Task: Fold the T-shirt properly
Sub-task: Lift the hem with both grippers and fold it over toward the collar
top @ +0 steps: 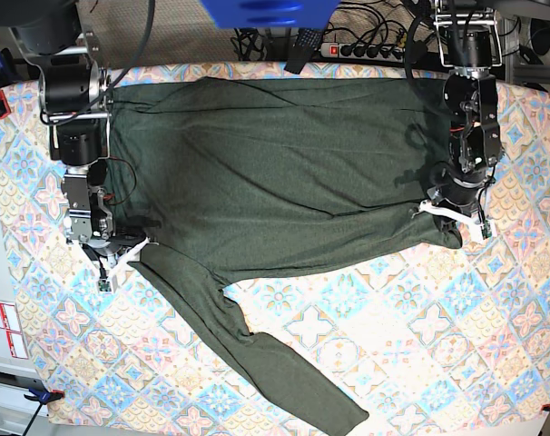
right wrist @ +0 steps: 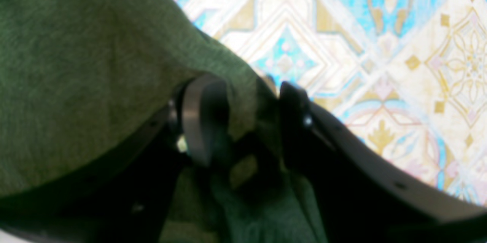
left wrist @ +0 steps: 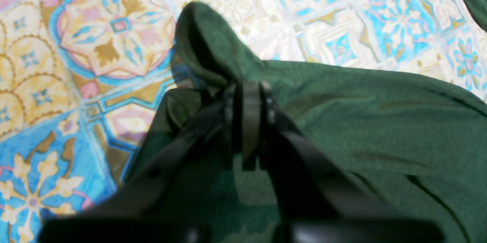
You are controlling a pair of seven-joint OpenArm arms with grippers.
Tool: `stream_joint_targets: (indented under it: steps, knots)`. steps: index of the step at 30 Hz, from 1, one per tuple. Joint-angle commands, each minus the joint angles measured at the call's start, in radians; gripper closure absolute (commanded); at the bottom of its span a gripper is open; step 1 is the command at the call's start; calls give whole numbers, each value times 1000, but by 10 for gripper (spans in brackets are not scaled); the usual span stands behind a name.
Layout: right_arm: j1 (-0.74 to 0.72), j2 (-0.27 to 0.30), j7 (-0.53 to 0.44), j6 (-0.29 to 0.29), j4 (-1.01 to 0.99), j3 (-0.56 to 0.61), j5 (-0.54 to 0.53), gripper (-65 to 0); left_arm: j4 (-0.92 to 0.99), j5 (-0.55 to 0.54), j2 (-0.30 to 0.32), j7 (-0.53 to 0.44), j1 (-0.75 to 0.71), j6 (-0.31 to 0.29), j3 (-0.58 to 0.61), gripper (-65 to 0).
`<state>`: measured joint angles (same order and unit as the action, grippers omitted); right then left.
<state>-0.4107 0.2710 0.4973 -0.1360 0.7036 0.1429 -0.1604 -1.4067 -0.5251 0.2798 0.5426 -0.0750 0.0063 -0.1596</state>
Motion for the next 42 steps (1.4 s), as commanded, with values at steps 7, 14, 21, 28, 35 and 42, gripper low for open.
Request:
stream_joint_targets:
  steps: [7,14,21,28,35,42]
  knots:
    - [-15,12,13,-166,6,-1,8,-133,-21,-3,14,-17,-3,-4,-5,0]
    - [-12,12,13,-178,14,-9,8,-5,-21,-3,14,-17,-12,-4,-5,0]
    - [36,14,13,-178,158,-10,5,-2,-21,-3,17,-22,-13,-4,-7,0]
    - [166,30,182,-178,506,-119,5,-2,-23,-5,17,-22,-16,-4,-7,0]
    - [299,32,242,-179,718,-180,5,-2,-167,-5,45,-23,-102,-4,-7,0]
    - [442,32,242,-179,855,-211,5,-2,-208,-5,45,-22,-170,-4,-85,0]
